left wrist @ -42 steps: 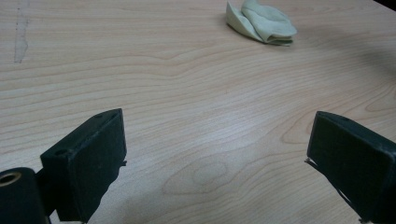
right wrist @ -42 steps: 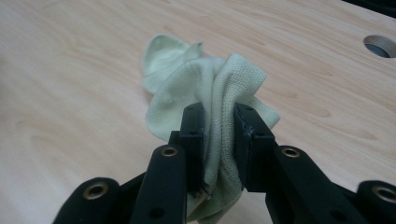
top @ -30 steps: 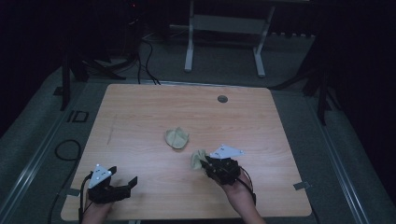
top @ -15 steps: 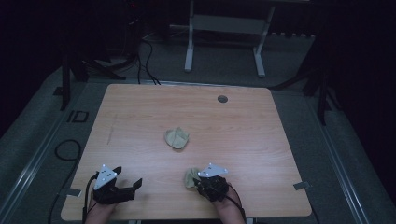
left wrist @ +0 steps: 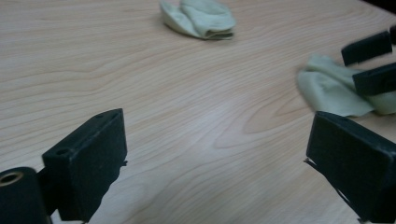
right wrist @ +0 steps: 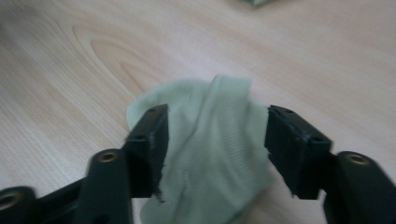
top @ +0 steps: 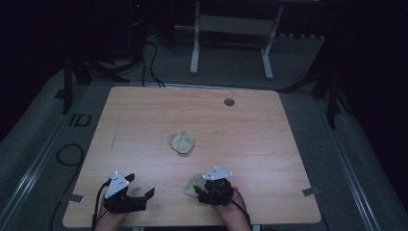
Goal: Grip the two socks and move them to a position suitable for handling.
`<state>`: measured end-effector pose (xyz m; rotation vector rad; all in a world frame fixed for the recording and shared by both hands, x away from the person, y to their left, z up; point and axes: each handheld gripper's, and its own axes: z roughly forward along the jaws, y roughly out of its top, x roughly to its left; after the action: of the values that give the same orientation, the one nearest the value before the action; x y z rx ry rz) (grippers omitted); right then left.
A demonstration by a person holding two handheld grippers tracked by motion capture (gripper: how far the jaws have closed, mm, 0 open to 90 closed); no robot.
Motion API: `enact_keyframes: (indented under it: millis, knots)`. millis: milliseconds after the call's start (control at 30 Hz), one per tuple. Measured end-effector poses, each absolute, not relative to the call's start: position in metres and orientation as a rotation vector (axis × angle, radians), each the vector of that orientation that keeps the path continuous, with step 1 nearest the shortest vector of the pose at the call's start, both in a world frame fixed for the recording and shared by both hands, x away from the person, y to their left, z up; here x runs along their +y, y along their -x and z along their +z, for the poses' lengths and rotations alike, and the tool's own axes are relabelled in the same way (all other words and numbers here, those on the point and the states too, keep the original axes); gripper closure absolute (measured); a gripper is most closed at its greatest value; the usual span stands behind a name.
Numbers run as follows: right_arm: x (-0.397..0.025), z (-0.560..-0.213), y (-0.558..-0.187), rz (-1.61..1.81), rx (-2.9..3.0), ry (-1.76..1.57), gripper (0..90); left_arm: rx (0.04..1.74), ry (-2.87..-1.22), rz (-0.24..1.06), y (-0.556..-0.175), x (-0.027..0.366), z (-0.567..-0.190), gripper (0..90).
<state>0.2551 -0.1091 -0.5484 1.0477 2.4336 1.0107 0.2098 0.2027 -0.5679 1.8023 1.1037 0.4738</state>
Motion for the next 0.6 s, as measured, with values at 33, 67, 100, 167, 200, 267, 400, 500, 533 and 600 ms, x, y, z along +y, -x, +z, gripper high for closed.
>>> enact_keyframes:
  millis: [33,67,100,167,200,267,400,500,533,600]
  knots:
    - [-0.112,-0.543,-0.255,1.024,2.429,-1.037,38.3,1.095,-1.81,0.476,-0.21,0.2,-0.567,6.4]
    - [-0.115,-0.537,-0.255,1.044,2.426,-1.029,38.2,1.072,-1.813,0.473,-0.209,0.197,-0.567,9.6]
    - [-0.118,-0.53,-0.255,1.062,2.414,-1.024,37.4,1.047,-1.818,0.466,-0.209,0.194,-0.566,13.6]
    - [-0.127,-0.518,-0.257,1.111,2.386,-1.015,38.4,1.0,-1.844,0.464,-0.21,0.188,-0.563,14.2]
    - [-0.131,-0.513,-0.26,1.112,2.391,-1.018,37.5,0.984,-1.844,0.45,-0.21,0.184,-0.562,16.2]
    - [-0.139,-0.506,-0.264,1.142,2.383,-1.004,41.5,0.953,-1.845,0.408,-0.212,0.176,-0.559,21.0]
    - [-0.148,-0.503,-0.27,1.17,2.411,-1.026,39.3,0.866,-1.908,0.372,-0.217,0.156,-0.557,43.7]
    - [-0.147,-0.508,-0.272,1.117,2.456,-1.005,50.6,0.826,-1.951,0.326,-0.223,0.138,-0.556,54.5]
    - [-0.147,-0.508,-0.272,1.117,2.456,-1.005,50.6,0.826,-1.951,0.326,-0.223,0.138,-0.556,56.6]
    - [-0.143,-0.516,-0.275,1.12,2.519,-1.005,58.1,0.785,-1.995,0.302,-0.227,0.119,-0.556,61.0]
